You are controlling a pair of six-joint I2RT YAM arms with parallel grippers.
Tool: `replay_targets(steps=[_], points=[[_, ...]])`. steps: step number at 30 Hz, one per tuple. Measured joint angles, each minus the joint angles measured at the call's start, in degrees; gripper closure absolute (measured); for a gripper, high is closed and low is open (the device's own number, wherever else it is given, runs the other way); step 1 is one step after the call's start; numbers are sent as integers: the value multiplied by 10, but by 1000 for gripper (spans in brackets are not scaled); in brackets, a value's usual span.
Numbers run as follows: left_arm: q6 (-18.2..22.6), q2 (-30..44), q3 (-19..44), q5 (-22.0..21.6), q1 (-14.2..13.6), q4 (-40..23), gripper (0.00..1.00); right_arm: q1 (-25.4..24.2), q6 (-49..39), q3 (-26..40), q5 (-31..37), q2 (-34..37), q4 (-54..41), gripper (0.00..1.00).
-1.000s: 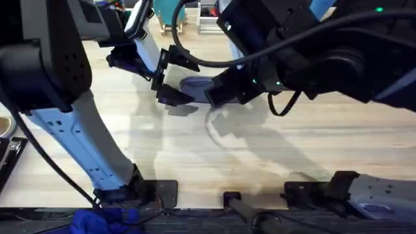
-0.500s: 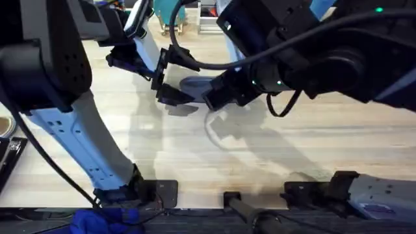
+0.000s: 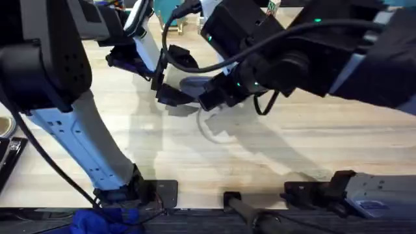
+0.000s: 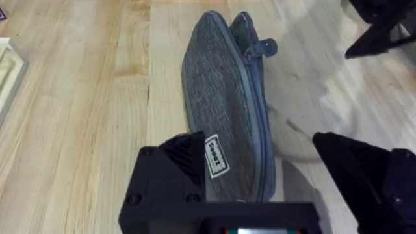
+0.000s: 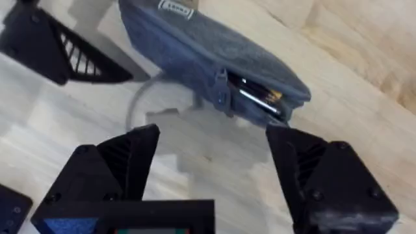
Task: Unzip the bag, pick up the pens from the table one at a time and place them inside, then zip the bag closed.
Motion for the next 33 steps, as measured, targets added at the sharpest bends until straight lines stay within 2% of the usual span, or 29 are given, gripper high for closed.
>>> replay_targets(steps=[12, 33], points=[[0, 0, 0, 0, 0, 0, 5, 0, 17, 0, 22, 59, 38, 5], [0, 0, 0, 0, 0, 0, 6, 0, 21, 0, 37, 71, 55, 18]])
